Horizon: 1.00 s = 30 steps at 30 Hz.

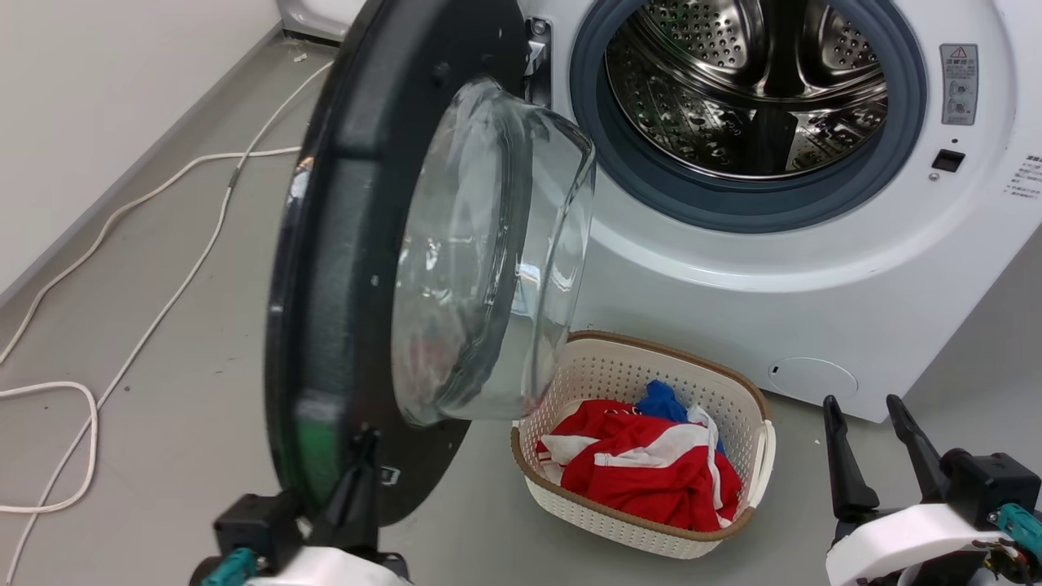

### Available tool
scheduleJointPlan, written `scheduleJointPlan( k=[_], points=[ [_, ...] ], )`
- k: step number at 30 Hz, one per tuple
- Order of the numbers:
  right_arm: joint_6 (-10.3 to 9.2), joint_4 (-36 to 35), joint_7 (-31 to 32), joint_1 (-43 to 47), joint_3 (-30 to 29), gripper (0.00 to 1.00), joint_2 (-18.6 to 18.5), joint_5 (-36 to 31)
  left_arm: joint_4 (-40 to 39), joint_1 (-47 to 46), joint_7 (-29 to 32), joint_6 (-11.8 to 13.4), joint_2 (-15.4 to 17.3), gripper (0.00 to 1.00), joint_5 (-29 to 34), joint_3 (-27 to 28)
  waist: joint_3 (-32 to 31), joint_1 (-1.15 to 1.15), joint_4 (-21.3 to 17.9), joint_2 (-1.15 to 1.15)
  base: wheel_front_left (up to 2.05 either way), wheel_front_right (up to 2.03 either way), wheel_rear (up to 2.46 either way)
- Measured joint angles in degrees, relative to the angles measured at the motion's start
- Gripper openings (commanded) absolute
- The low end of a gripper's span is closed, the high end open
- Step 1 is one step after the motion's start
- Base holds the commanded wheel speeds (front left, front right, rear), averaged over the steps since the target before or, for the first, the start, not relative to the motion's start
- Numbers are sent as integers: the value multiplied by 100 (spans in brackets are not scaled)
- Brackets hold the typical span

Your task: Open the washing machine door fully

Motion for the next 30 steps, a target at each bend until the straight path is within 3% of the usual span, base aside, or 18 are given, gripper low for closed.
scheduleJointPlan(
  k=[3, 13, 21, 30],
  points=[
    [0, -16, -12, -3, -24, 100, 0, 1, 111, 7, -118, -51, 29, 0, -294, 315, 1, 0, 32, 0, 0, 0, 0],
    [0, -193, 108, -53, 73, 100, 0, -23, 1049, -546, -421, -394, 577, 0, -740, 1256, 131, 0, -173, 0, 0, 0, 0],
    [0, -296, 164, -129, 77, 100, 1, -59, 2245, -1145, -672, -837, 1118, 0, -1011, 1856, 375, 0, -461, 0, 0, 0, 0],
    [0, -274, 164, -244, 42, 100, 0, -62, 3706, -1779, -870, -1256, 1451, 0, -1081, 2249, 550, 0, -708, 0, 0, 0, 0]
  ],
)
